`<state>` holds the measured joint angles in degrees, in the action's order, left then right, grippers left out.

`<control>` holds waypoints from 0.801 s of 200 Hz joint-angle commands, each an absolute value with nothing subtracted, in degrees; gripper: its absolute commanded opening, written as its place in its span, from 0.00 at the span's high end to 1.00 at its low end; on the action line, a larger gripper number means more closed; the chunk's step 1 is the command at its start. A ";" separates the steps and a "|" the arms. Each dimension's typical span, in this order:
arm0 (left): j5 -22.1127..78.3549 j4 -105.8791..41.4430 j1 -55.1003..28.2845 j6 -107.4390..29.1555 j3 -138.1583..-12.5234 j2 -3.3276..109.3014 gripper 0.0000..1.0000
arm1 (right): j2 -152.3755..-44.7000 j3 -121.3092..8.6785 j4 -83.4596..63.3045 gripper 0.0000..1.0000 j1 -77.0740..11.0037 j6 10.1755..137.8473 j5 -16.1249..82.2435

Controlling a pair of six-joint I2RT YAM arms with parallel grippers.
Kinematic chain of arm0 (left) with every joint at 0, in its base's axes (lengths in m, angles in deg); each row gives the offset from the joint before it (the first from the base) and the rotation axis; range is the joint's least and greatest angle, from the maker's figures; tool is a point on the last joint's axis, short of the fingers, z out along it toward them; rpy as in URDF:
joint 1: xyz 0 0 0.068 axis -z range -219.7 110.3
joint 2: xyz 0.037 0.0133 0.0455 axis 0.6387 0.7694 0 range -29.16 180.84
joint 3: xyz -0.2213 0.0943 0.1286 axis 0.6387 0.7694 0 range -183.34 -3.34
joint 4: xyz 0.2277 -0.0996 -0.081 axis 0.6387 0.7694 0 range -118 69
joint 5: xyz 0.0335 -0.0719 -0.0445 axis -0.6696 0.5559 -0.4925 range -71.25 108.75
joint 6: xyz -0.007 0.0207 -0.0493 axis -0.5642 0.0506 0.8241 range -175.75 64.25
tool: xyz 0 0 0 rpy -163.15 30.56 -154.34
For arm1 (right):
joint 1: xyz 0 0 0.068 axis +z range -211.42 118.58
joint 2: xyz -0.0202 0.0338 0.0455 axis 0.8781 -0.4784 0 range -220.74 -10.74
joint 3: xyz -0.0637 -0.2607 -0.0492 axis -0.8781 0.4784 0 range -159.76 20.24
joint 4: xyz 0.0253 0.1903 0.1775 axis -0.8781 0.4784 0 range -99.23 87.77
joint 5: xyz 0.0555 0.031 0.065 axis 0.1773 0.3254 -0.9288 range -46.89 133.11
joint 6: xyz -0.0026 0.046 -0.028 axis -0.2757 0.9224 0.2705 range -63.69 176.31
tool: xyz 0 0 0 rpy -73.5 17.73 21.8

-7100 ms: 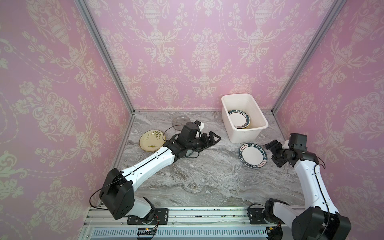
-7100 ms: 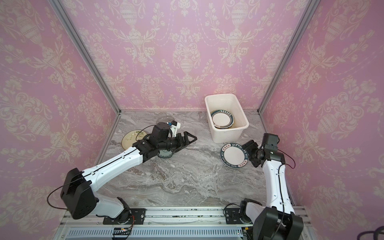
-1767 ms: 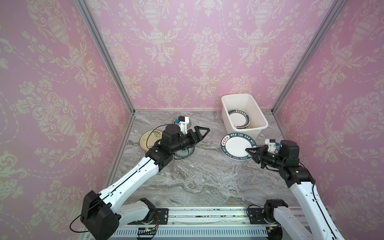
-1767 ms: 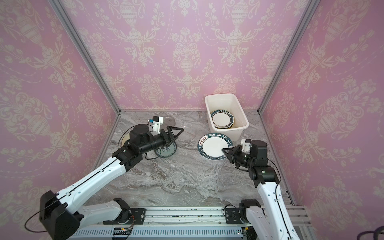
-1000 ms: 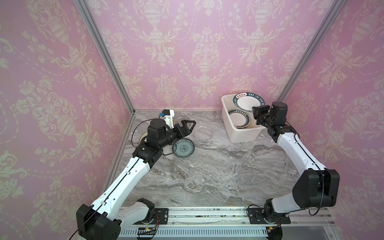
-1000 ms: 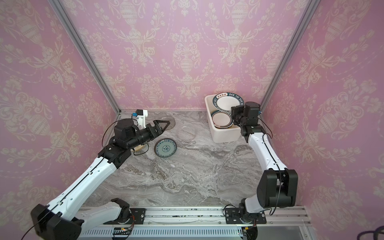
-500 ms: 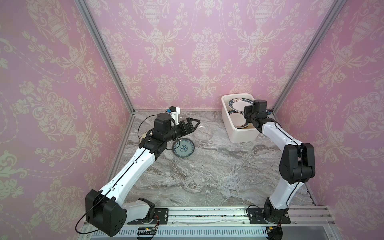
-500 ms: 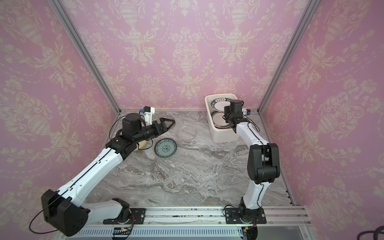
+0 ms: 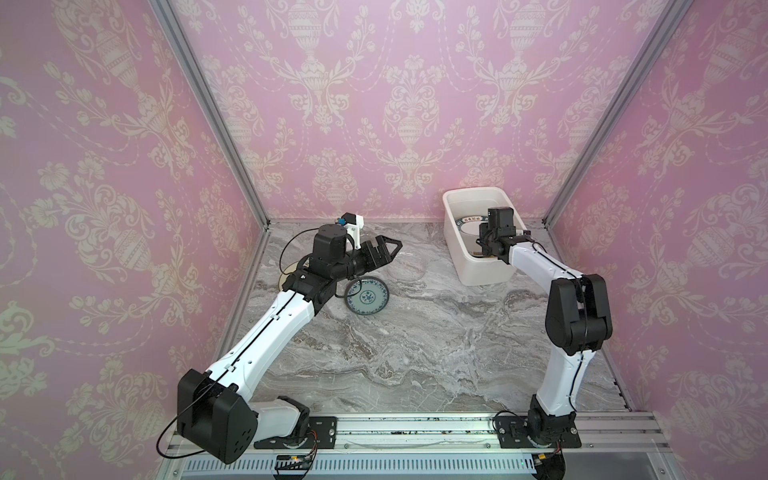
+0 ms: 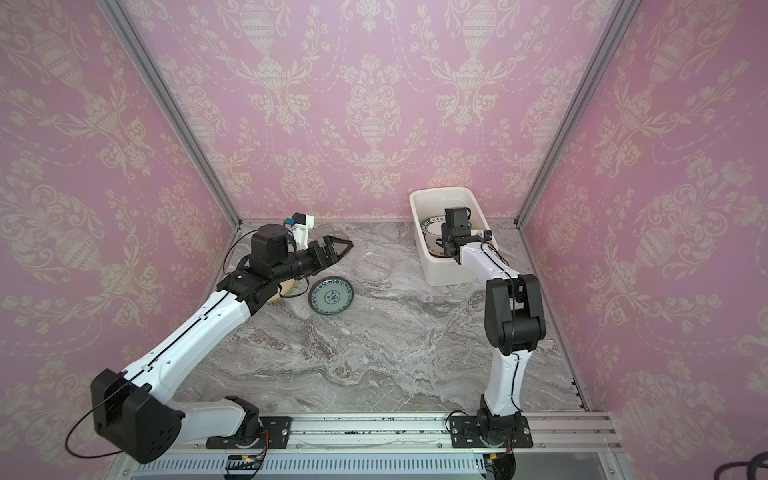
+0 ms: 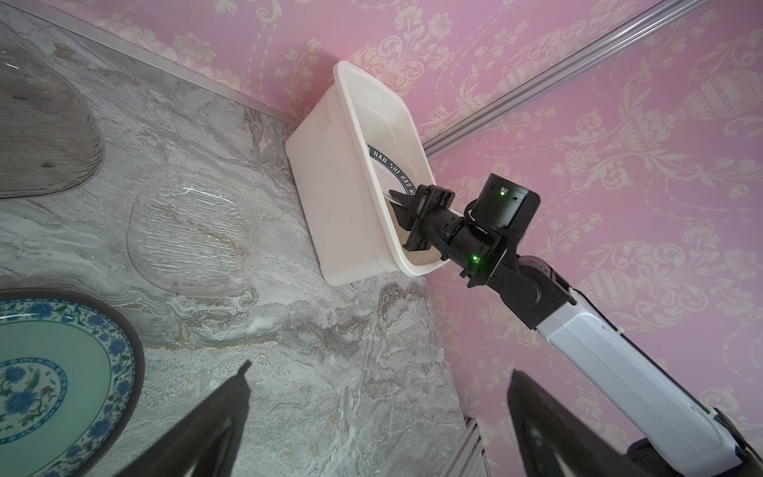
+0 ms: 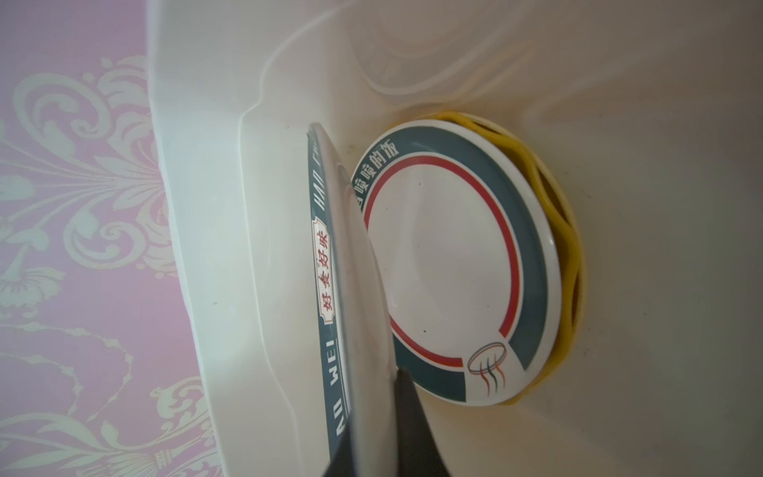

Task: Place the plates into the plastic bin on the countertop
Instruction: 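Lower the green-rimmed plate into the bin onto the stack with the right gripper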

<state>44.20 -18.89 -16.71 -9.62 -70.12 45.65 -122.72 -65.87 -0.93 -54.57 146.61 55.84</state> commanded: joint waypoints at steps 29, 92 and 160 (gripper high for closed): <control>45.77 -16.37 -17.02 -12.04 -72.59 46.76 0.01 | -126.41 -69.60 -1.79 1.00 -54.47 147.87 56.22; 45.95 -15.12 -17.02 -11.89 -74.48 48.92 0.01 | -130.56 -73.25 -0.88 0.94 -55.08 148.19 53.97; 45.91 -15.07 -17.02 -11.79 -76.45 51.56 0.01 | -132.18 -73.54 0.87 0.61 -55.61 148.64 52.60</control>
